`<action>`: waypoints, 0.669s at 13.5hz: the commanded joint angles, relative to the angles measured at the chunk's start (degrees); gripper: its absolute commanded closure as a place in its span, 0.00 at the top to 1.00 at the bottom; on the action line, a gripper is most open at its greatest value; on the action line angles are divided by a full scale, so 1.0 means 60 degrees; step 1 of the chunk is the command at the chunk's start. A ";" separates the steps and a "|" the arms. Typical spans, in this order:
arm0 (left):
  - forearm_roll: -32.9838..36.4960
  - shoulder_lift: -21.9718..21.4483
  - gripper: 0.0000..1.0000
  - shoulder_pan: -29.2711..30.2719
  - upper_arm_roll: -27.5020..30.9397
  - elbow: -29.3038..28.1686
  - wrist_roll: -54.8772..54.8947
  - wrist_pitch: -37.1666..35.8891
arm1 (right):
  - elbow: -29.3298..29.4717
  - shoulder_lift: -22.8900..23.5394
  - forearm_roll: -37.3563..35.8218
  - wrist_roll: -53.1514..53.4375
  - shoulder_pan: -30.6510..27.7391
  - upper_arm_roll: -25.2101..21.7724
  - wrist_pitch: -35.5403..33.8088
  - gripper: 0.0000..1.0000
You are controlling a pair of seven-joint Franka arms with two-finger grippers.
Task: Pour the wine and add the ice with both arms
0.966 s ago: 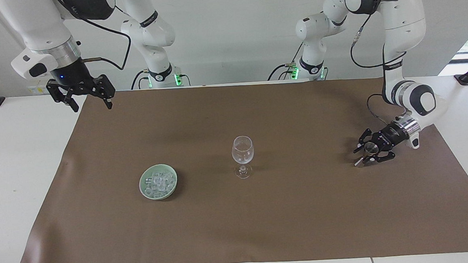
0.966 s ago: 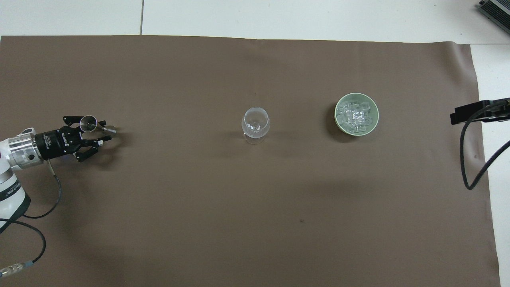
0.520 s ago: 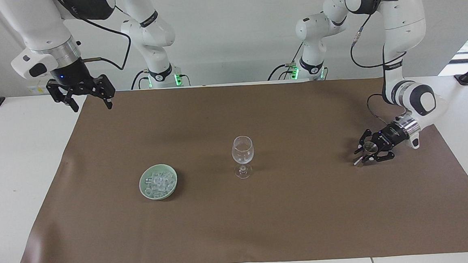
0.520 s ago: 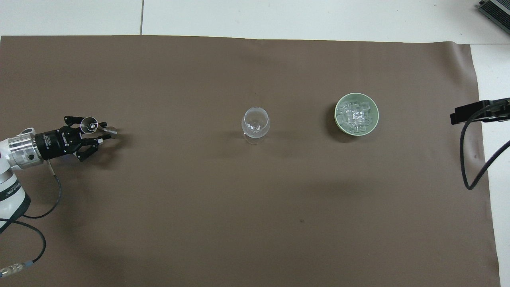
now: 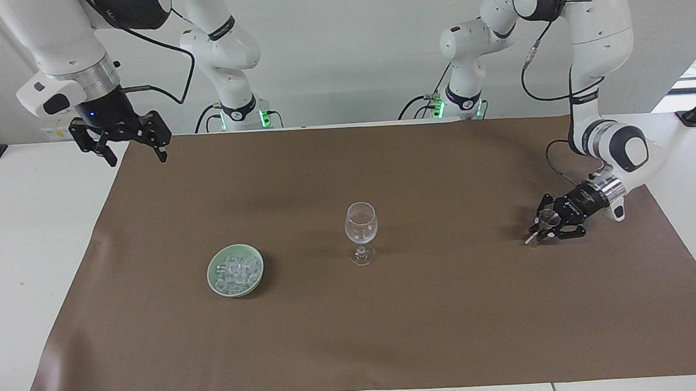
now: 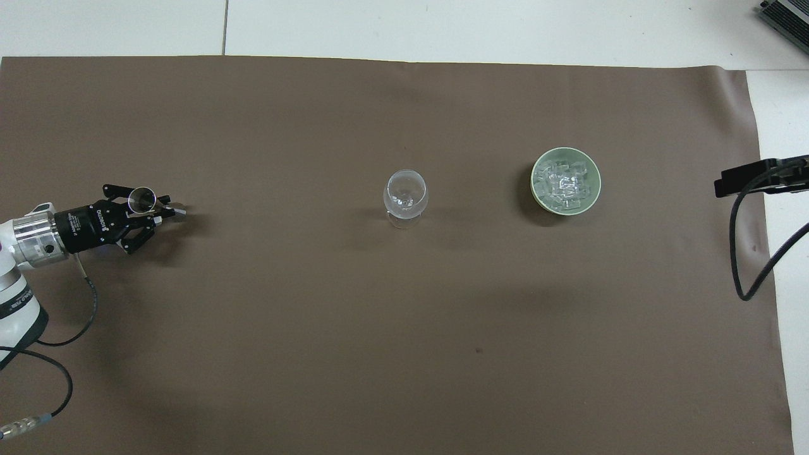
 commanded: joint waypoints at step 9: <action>-0.0194 -0.0197 0.00 -0.0118 0.0070 -0.0241 -0.0019 0.0194 | -0.0120 -0.0092 0.0135 -0.0198 -0.0063 0.0027 -0.0052 1.00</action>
